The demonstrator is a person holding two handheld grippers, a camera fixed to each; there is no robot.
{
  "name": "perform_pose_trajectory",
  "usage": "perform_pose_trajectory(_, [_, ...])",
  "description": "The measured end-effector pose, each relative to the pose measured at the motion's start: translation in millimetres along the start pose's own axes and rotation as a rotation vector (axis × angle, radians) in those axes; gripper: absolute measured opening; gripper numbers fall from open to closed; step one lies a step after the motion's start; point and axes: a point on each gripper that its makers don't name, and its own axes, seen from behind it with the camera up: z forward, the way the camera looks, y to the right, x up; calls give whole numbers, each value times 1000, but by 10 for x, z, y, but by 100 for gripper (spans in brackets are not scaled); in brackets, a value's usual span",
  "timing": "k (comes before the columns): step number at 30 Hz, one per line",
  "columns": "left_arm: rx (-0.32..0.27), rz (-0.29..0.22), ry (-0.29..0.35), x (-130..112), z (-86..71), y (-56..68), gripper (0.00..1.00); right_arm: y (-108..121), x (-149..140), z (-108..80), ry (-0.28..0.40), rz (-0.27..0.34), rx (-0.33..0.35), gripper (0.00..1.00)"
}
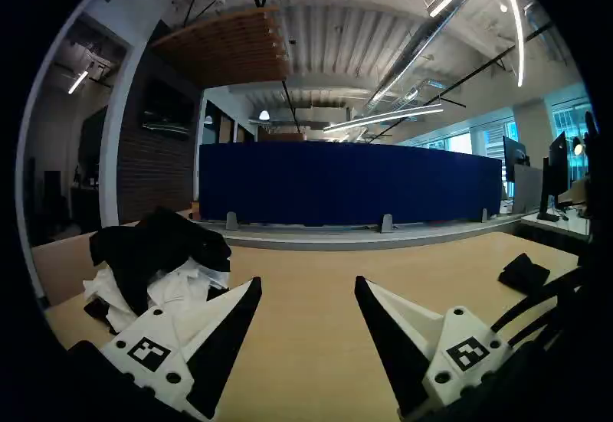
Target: Fold towel
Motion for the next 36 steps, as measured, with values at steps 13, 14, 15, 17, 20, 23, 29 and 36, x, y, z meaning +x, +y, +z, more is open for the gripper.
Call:
perform_pose_trajectory(13, [33, -2, 26, -262, 91, -204, 90, -15, -120, 50, -10, -37, -6, 100])
perform_pose_trajectory(14, [34, -5, 27, -273, 94, -208, 90, -23, -126, 51, -11, -39, -6, 100])
perform_pose_trajectory(15, [35, -6, 27, -281, 97, -211, 90, -34, -126, 51, -12, -41, -5, 100])
perform_pose_trajectory(17, [35, -7, 27, -296, 101, -214, 90, -62, -122, 50, -14, -43, -1, 100])
perform_pose_trajectory(20, [36, -1, 27, -297, 98, -197, 90, -93, -100, 41, -15, -42, 1, 100])
perform_pose_trajectory(23, [31, 3, 23, -310, 95, -166, 90, -99, -88, 34, -10, -39, -1, 100])
perform_pose_trajectory(29, [35, 15, 17, -326, 80, -156, 90, -106, -84, 24, -7, -18, 2, 100])
perform_pose_trajectory(36, [31, 21, 17, -322, 84, -137, 90, -140, 27, 8, 25, 0, 29, 100])
